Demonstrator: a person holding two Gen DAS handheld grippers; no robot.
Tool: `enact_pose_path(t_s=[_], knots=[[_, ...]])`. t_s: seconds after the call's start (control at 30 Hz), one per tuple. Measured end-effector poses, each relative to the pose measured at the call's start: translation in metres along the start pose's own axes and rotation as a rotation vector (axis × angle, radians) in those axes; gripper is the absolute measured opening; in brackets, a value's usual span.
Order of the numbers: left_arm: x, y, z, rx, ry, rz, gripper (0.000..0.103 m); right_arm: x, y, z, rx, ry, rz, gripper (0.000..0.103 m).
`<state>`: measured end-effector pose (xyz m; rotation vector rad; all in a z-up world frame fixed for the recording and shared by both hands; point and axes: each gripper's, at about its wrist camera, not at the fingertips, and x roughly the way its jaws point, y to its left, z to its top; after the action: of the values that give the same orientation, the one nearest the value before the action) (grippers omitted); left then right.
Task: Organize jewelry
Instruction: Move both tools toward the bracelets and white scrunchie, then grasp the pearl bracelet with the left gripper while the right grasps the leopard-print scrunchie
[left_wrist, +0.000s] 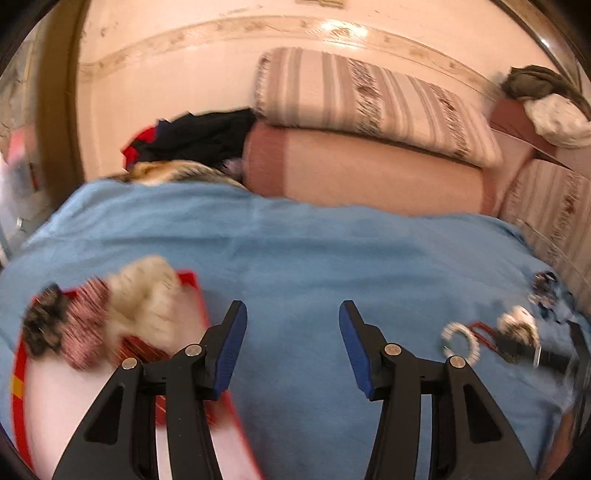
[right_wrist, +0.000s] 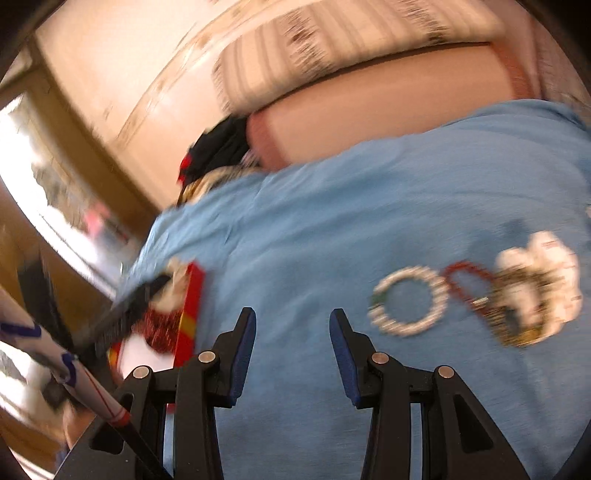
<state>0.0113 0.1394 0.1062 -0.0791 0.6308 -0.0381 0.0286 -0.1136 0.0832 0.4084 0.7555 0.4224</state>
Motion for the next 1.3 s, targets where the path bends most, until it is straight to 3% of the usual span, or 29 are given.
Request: enact_pose_path(t_s=[0.1,0.2,0.33,0.5,0.6,0.73,0.9,0.97,1.03,1.1,1.17,1.23,1.3], knots=[[0.006,-0.019,-0.019,-0.011,0.091,-0.088,0.051,-0.033,-0.031,0.018,0.085,-0.074,0.012,0.045],[0.015,-0.043,-0.036,-0.001,0.179,-0.135,0.051,-0.064,-0.06,0.028,0.141,-0.156,-0.037,0.045],[0.026,-0.086,-0.047,0.042,0.252,-0.167,0.051,-0.084,-0.094,0.029,0.255,-0.162,-0.044,0.047],[0.058,-0.131,-0.037,0.054,0.341,-0.215,0.051,-0.095,-0.117,0.026,0.338,-0.165,-0.037,0.047],[0.076,-0.151,-0.026,0.099,0.366,-0.214,0.052,-0.102,-0.125,0.028,0.362,-0.176,-0.006,0.047],[0.103,-0.18,-0.018,0.17,0.4,-0.194,0.069,-0.1,-0.132,0.031,0.388,-0.168,0.022,0.047],[0.133,-0.189,-0.018,0.235,0.41,-0.092,0.068,-0.101,-0.137,0.032,0.413,-0.169,0.065,0.047],[0.145,-0.192,-0.022,0.265,0.429,-0.062,0.055,-0.101,-0.137,0.033,0.41,-0.172,0.071,0.047],[0.148,-0.193,-0.024,0.28,0.384,-0.052,0.053,-0.101,-0.136,0.034,0.406,-0.173,0.077,0.047],[0.149,-0.199,-0.025,0.3,0.359,-0.036,0.044,-0.1,-0.136,0.034,0.397,-0.173,0.07,0.047],[0.144,-0.205,-0.028,0.315,0.319,-0.02,0.022,-0.099,-0.135,0.035,0.382,-0.172,0.052,0.047],[0.139,-0.207,-0.03,0.323,0.296,-0.002,0.009,-0.098,-0.138,0.037,0.385,-0.168,0.045,0.047],[0.13,-0.195,-0.029,0.265,0.295,-0.038,0.009,-0.098,-0.14,0.037,0.39,-0.165,0.039,0.047]])
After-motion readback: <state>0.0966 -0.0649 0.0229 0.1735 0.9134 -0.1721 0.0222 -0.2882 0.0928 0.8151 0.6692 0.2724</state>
